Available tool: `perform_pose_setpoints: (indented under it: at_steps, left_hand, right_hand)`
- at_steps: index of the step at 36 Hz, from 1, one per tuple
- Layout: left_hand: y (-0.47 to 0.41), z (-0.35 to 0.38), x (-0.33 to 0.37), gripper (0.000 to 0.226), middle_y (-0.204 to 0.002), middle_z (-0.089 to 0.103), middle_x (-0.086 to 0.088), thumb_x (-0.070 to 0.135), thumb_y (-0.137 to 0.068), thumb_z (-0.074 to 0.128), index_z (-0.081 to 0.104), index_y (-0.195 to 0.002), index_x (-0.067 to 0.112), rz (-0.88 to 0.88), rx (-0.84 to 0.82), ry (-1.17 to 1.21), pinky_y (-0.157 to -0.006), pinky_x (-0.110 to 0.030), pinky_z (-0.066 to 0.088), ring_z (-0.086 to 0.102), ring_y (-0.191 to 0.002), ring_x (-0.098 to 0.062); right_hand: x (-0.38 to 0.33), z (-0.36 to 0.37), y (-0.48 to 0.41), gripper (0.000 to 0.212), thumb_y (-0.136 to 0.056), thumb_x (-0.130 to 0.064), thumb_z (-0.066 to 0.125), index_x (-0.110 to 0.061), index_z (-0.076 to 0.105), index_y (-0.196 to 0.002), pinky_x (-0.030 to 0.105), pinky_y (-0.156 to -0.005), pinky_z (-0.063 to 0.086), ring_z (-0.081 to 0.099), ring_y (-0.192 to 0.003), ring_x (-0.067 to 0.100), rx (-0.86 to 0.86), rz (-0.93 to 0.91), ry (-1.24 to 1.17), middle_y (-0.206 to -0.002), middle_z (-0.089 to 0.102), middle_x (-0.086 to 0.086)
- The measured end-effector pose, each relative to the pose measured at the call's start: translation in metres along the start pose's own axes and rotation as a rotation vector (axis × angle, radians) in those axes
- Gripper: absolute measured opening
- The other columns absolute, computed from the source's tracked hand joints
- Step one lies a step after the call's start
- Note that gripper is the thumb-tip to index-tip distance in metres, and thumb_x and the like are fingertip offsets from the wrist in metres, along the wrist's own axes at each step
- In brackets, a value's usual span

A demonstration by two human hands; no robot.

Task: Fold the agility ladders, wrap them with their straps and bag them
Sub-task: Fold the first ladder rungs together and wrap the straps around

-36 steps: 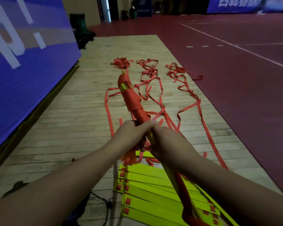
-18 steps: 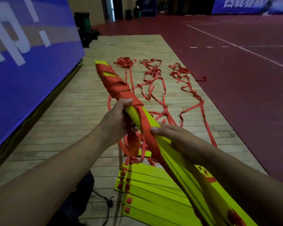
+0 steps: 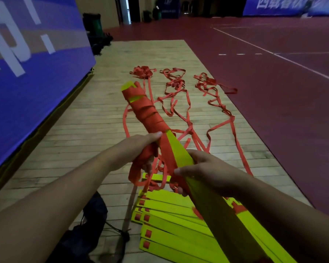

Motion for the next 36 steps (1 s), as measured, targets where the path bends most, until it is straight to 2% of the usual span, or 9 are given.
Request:
perform_pose_setpoints:
  at_steps: [7, 10, 14, 18, 21, 24, 27, 32, 36]
  left_hand:
    - [-0.001, 0.022, -0.002, 0.048, -0.056, 0.055, -0.008, 0.056, -0.092, 0.059, 0.062, -0.092, 0.008, -0.031, 0.110, 0.094, -0.059, -0.032, 0.045, 0.057, -0.049, -0.025]
    - [-0.001, 0.022, -0.001, 0.041, -0.056, 0.055, -0.008, 0.046, -0.094, 0.055, 0.060, -0.088, 0.006, -0.059, 0.156, 0.239, -0.050, -0.026, 0.040, 0.054, -0.047, -0.024]
    - [-0.002, 0.022, 0.000, 0.039, -0.057, 0.055, -0.007, 0.044, -0.095, 0.049, 0.057, -0.089, 0.006, -0.040, 0.134, 0.357, -0.044, -0.024, 0.039, 0.053, -0.048, -0.020]
    - [0.003, 0.020, 0.013, 0.033, -0.069, 0.053, -0.009, 0.034, -0.098, 0.040, 0.057, -0.089, 0.007, 0.111, 0.036, 0.441, -0.049, -0.026, 0.040, 0.051, -0.054, -0.018]
    - [0.008, 0.018, 0.022, 0.030, -0.070, 0.056, -0.008, 0.035, -0.087, 0.047, 0.056, -0.089, 0.007, 0.205, -0.052, 0.532, -0.050, -0.027, 0.047, 0.056, -0.057, -0.019]
    - [0.009, 0.014, 0.023, 0.033, -0.075, 0.060, -0.010, 0.032, -0.078, 0.047, 0.056, -0.094, 0.004, 0.248, -0.083, 0.571, -0.055, -0.031, 0.051, 0.059, -0.061, -0.021]
    - [0.007, 0.011, 0.025, 0.036, -0.081, 0.063, -0.013, 0.030, -0.081, 0.046, 0.059, -0.102, 0.004, 0.234, -0.115, 0.454, -0.063, -0.034, 0.050, 0.062, -0.065, -0.024]
    - [0.000, 0.015, 0.008, 0.038, -0.059, 0.058, -0.010, 0.031, -0.104, 0.034, 0.057, -0.097, 0.003, 0.032, -0.094, 0.164, -0.057, -0.030, 0.047, 0.061, -0.054, -0.025]
    - [0.002, 0.028, 0.000, 0.043, -0.059, 0.056, -0.007, 0.048, -0.097, 0.050, 0.059, -0.104, 0.007, -0.004, -0.119, 0.190, -0.056, -0.027, 0.047, 0.059, -0.051, -0.024]
  right_hand:
    - [-0.003, 0.001, -0.009, 0.032, -0.102, -0.011, 0.056, -0.013, 0.036, -0.127, 0.044, -0.070, 0.060, 0.065, -0.071, 0.022, 0.172, -0.033, 0.617, -0.089, 0.063, 0.011]
    - [-0.007, 0.003, -0.011, 0.027, -0.103, -0.016, 0.054, -0.017, 0.033, -0.119, 0.042, -0.068, 0.060, 0.065, -0.077, 0.021, 0.180, -0.041, 0.720, -0.096, 0.063, 0.012]
    - [-0.009, 0.003, -0.009, 0.028, -0.101, -0.032, 0.059, -0.016, 0.039, -0.115, 0.044, -0.073, 0.060, 0.071, -0.083, 0.028, 0.167, -0.066, 0.606, -0.100, 0.068, 0.015]
    - [-0.012, -0.009, -0.003, 0.049, -0.089, -0.052, 0.063, -0.010, 0.055, -0.112, 0.027, -0.061, 0.058, 0.070, -0.067, 0.017, 0.170, -0.031, 0.288, -0.087, 0.075, 0.007]
    - [-0.011, -0.011, -0.003, 0.063, -0.079, -0.064, 0.061, -0.006, 0.065, -0.103, 0.034, -0.068, 0.054, 0.065, -0.071, 0.026, 0.054, 0.000, 0.275, -0.086, 0.076, 0.009]
    - [-0.012, -0.012, -0.001, 0.059, -0.077, -0.061, 0.066, -0.003, 0.066, -0.091, 0.033, -0.063, 0.054, 0.063, -0.068, 0.028, 0.058, -0.005, 0.273, -0.075, 0.069, 0.010]
    - [-0.013, -0.016, 0.000, 0.051, -0.078, -0.046, 0.077, -0.001, 0.066, -0.101, 0.031, -0.058, 0.058, 0.070, -0.066, 0.028, 0.147, -0.024, 0.252, -0.074, 0.073, 0.012]
    - [-0.008, -0.017, 0.000, 0.038, -0.082, -0.026, 0.082, -0.004, 0.065, -0.108, 0.040, -0.066, 0.063, 0.076, -0.078, 0.036, 0.147, -0.048, 0.261, -0.088, 0.076, 0.017]
    - [-0.004, -0.015, -0.005, 0.035, -0.083, -0.027, 0.081, -0.003, 0.061, -0.098, 0.039, -0.059, 0.062, 0.074, -0.066, 0.030, 0.197, -0.014, 0.388, -0.076, 0.072, 0.012]
Point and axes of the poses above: each hand's wrist, its own y-axis away from the middle knuckle, its own z-axis out of the palm, x = y × z, the point moved 6 cm from there along -y, towards the middle knuckle
